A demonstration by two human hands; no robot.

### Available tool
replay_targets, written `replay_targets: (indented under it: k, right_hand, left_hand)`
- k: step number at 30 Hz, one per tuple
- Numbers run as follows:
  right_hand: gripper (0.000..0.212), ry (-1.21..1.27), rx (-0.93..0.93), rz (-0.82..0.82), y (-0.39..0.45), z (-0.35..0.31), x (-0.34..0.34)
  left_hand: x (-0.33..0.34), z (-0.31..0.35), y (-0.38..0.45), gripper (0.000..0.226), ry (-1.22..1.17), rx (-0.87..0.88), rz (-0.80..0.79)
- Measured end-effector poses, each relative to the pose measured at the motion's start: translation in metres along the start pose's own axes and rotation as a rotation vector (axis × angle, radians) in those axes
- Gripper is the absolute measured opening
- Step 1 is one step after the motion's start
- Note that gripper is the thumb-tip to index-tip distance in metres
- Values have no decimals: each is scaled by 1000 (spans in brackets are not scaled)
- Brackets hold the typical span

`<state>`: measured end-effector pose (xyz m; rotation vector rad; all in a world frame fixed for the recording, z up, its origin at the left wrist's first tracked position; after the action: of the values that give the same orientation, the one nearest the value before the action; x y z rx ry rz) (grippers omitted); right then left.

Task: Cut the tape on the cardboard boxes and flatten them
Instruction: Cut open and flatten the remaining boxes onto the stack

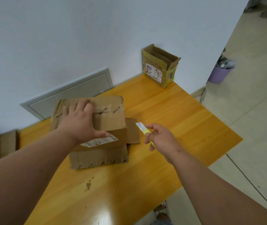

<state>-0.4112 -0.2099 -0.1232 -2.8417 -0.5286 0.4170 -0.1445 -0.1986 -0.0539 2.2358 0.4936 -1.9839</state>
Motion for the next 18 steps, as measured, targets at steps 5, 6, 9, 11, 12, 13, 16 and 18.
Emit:
replay_targets:
  k: [5, 6, 9, 11, 12, 13, 16, 18]
  right_hand:
    - [25, 136, 19, -7, 41, -18, 5]
    - [23, 155, 18, -2, 48, -20, 6]
    - [23, 169, -6, 19, 66, -25, 10]
    - [26, 179, -35, 26, 74, -26, 12]
    - [26, 188, -45, 22, 77, -26, 14]
    - [26, 199, -55, 16, 80, -25, 14]
    - [24, 222, -89, 12, 86, -25, 14]
    - [25, 213, -117, 21, 91, -25, 14]
  left_hand:
    - [-8, 12, 21, 142, 99, 54, -117]
    - [-10, 15, 25, 143, 141, 87, -136]
    - [-14, 24, 39, 149, 238, 127, -191]
    - [-13, 31, 44, 151, 253, 134, -201]
    - [-12, 35, 45, 151, 245, 136, -207]
    - [-11, 37, 45, 151, 233, 141, -209]
    - [-10, 42, 46, 148, 213, 163, -177]
    - [-10, 42, 47, 147, 204, 173, -159]
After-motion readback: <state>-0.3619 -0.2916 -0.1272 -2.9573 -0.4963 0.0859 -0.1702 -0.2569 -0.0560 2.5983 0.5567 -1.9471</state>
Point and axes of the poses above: each hand's wrist, its own y-axis towards the middle knuckle, its own x-axis out of the palm, z = x × y, the point moved 4 cm from there along y, towards the middle knuckle, and after that the axes turned 10 degrees about -x, right-handed, at the moved point
